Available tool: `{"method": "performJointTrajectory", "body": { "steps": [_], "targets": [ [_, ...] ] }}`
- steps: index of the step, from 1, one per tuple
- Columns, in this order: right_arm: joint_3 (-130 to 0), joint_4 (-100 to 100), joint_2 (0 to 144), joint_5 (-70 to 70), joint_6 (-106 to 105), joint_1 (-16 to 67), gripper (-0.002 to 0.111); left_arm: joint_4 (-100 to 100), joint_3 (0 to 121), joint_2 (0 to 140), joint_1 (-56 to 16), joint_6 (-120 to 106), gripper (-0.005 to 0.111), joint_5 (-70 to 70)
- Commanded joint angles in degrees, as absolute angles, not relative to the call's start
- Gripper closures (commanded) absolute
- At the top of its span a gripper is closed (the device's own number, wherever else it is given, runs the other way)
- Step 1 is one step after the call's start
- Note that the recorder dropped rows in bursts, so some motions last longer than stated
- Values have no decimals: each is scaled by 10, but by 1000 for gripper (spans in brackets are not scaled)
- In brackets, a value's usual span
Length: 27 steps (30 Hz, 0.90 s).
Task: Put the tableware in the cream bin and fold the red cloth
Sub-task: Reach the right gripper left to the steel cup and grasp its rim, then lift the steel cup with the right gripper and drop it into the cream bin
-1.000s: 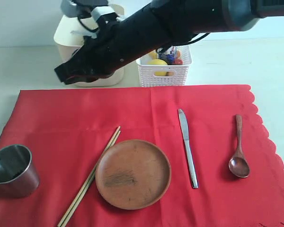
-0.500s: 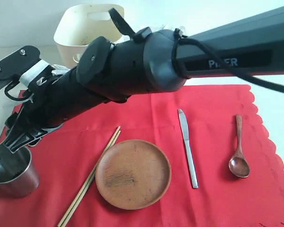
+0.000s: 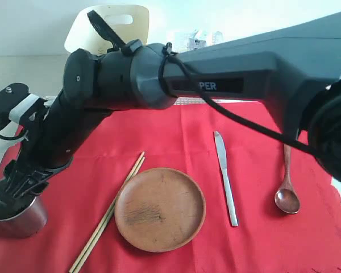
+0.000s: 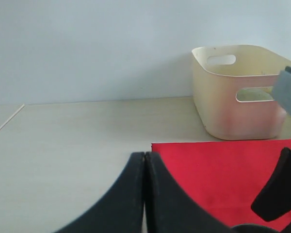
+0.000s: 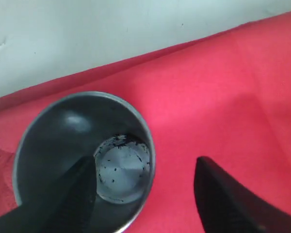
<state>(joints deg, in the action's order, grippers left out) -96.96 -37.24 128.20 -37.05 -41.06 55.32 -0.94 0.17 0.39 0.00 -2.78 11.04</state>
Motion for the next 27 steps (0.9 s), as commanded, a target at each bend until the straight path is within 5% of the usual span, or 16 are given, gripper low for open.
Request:
{"method": "performJointTrajectory", "body": {
  "steps": [1,10,27],
  "targets": [
    [-988,-358,1300,-376,-404,566,51,-6,0,0,0,-27,106,110],
    [-991,-329,1301,-379,-383,566,108,-6,0,0,0,-27,106,110],
    [-991,-319,1262,-379,-358,563,108,-6,0,0,0,-27,106,110]
  ]
}}
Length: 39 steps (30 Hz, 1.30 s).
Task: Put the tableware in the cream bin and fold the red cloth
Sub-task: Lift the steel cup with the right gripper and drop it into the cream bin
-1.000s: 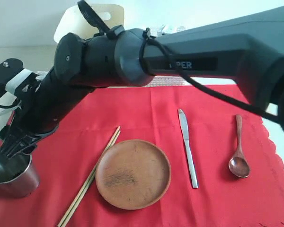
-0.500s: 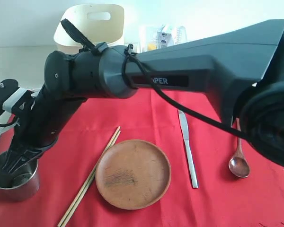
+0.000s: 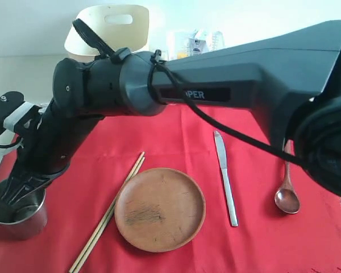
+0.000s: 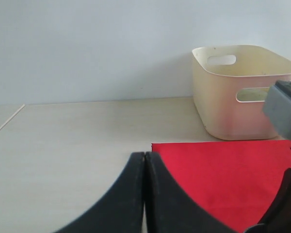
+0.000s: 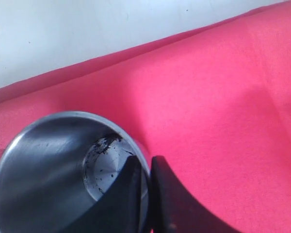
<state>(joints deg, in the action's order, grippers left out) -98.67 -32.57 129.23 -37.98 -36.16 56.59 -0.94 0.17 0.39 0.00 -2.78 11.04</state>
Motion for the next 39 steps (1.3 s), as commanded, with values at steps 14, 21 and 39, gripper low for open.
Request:
{"method": "performJointTrajectory", "body": {
  "steps": [14,21,39],
  "targets": [
    [-991,-311,1167,-301,-330,469,108,-6,0,0,0,-27,106,110],
    [-991,-313,1161,-162,-312,423,108,-6,0,0,0,-27,106,110],
    [-991,-376,1238,133,-284,412,100,-6,0,0,0,-27,106,110]
  ]
}}
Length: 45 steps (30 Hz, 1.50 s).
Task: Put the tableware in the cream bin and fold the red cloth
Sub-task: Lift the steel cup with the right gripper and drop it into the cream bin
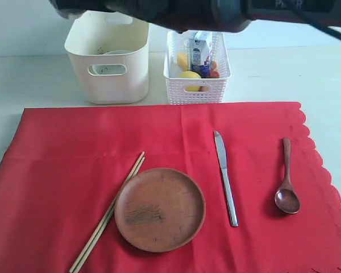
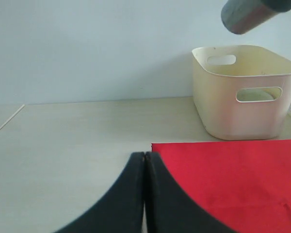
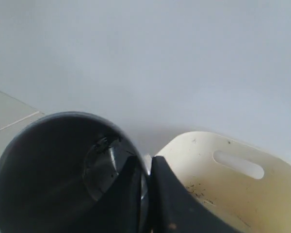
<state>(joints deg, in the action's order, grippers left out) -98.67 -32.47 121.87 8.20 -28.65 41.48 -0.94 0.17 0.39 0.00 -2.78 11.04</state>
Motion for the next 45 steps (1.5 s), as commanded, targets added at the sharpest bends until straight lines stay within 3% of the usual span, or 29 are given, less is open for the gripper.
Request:
{"method": "performJointTrajectory", "body": {
  "steps": [1,8,13,38,45],
  "targets": [
    [-991,-391,1245,139,-285,412,95,-6,0,0,0,-27,106,110],
    [-991,-405,1256,148,-334,412,61,-6,0,0,0,-27,106,110],
    [-991,-405,1256,141,-330,412,47,-6,0,0,0,-27,106,110],
    [-991,-398,1219,-28,-333,412,48,-6,0,0,0,-27,106,110],
    [-991,-382,1211,-80,-333,412,60,-6,0,0,0,-27,106,110]
  ]
}}
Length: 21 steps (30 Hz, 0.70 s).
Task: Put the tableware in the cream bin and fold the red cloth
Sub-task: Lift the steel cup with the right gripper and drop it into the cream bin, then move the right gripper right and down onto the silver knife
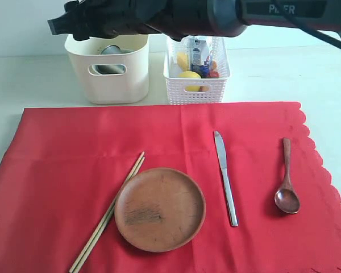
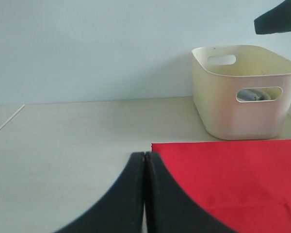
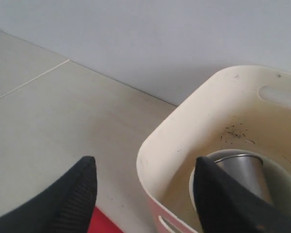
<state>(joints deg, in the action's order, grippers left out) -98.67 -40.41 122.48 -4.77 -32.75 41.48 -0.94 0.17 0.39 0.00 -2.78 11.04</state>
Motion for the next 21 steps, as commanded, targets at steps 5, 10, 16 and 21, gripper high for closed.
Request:
{"method": "performJointTrajectory", "body": {
  "steps": [5,10,16,21],
  "targets": [
    [-961,-372,1183,-91,-329,412,81,-6,0,0,0,-27,106,110],
    [-897,-374,1141,-79,-329,405,101,-6,0,0,0,-27,106,110],
    [-803,-361,1076,-44,-335,391,108,-6,0,0,0,-27,106,110],
    [-731,-350,1021,-47,-335,378,108,-6,0,0,0,-27,106,110]
  ]
}}
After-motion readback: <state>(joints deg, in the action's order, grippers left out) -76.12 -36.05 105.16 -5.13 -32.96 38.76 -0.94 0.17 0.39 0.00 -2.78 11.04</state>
